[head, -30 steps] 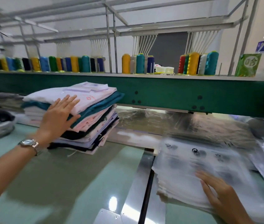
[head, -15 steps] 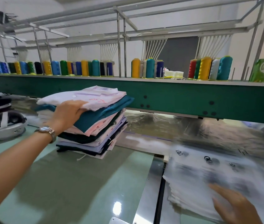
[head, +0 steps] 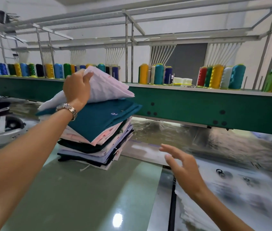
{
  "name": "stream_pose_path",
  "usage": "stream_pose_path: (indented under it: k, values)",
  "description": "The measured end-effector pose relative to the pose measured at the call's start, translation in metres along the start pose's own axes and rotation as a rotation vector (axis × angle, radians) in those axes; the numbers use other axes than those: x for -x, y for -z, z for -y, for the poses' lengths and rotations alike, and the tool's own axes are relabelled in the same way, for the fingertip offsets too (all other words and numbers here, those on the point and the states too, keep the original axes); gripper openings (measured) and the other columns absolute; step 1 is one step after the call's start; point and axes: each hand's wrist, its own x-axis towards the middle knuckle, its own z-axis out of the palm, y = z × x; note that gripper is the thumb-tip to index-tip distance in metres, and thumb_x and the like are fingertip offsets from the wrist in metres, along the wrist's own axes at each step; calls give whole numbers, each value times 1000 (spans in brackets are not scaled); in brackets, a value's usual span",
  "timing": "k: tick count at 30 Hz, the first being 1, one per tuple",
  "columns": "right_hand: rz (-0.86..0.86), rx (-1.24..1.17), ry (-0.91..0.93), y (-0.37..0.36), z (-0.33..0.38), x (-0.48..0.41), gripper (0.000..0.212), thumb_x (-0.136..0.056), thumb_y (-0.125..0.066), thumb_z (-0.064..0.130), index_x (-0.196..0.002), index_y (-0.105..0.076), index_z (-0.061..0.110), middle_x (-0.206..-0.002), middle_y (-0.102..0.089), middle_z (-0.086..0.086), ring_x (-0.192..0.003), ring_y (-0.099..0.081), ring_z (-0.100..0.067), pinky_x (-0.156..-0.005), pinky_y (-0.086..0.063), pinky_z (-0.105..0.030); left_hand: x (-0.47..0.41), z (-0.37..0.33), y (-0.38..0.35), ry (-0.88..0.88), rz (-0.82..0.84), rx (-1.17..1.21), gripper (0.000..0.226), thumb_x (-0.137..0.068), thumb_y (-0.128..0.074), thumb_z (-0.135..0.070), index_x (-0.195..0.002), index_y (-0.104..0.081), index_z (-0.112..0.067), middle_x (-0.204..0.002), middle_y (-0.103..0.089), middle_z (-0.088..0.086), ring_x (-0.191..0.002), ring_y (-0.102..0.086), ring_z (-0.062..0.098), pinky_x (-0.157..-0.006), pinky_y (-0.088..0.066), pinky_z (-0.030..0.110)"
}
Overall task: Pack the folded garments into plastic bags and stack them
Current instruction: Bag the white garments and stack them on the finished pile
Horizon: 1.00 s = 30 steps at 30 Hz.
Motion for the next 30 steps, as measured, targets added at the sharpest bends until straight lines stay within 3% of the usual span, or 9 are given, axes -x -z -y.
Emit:
stream_pose_path:
  k: [4,8,13,16,19,23,25,27,30]
  values:
    - [94,-199,-113,-19,18,-25,26,-97,-50,16,-107,-73,21,-103,-73,13,-101,-63,5,-93,-48,-22,1,-31,2,-57,-47,-151,59,-101,-36,-54,-105,-66,-4,-89,-70,20,-80,-65,36,-64,-43,38]
    - [233,-418,-316,-35,23,-60,41,-103,-31,32,-111,-68,16,-105,-74,1,-104,-67,-16,-91,-50,-32,29,-58,10,-224,-39,-156,51,-99,-44,-51,-113,-68,-8,-66,-59,5,-57,-48,18,-54,-29,26]
    - [213,-974,-587,-45,33,-118,64,-99,-28,58,-145,-28,13,-125,-58,-26,-104,-66,-39,-92,-52,-49,77,-84,24,-391,5,-115,35,-97,-55,-43,-107,-72,-14,-65,-67,6,-52,-58,22,-53,-35,22]
    - [276,-1092,-676,-48,48,-143,64,-94,-29,67,-119,-38,9,-123,-55,-32,-100,-65,-44,-84,-55,-52,102,-93,36,-453,14,-103,20,-93,-66,-33,-95,-74,-15,-65,-69,6,-53,-64,25,-53,-34,23]
    - [291,-1154,-671,-53,62,-155,48,-97,-42,46,-95,-55,0,-83,-69,-21,-74,-69,-32,-62,-60,-39,123,-97,44,-494,39,-107,10,-89,-71,-27,-89,-75,-17,-64,-69,1,-50,-63,22,-51,-30,21]
    - [279,-999,-689,-56,65,-156,21,-96,-35,4,-79,-47,5,-46,-53,-5,-40,-56,-14,-39,-44,-17,145,-95,48,-567,147,-34,16,-86,-73,-37,-95,-76,-24,-66,-71,-2,-50,-64,22,-45,-39,25]
    - [241,-928,-707,-62,57,-155,23,-100,-33,4,-115,-51,6,-71,-64,-15,-55,-62,-18,-51,-49,-23,145,-85,50,-544,229,-65,39,-91,-53,-60,-90,-75,-27,-69,-71,-4,-56,-64,20,-48,-41,26]
    - [240,-853,-658,-70,50,-155,74,-94,-38,-10,-153,-12,27,-139,-47,-21,-87,-64,-27,-73,-51,-36,134,-66,53,-380,367,-269,75,-92,-14,-75,-105,-71,-28,-93,-72,-2,-80,-66,19,-67,-47,32]
    - [295,-825,-596,-76,45,-148,99,-85,-39,-21,-153,4,37,-161,-10,-8,-73,-72,-25,-63,-57,-39,98,-17,49,-2,515,-609,71,-96,-24,-65,-133,-50,-10,-128,-54,14,-114,-53,32,-90,-43,43]
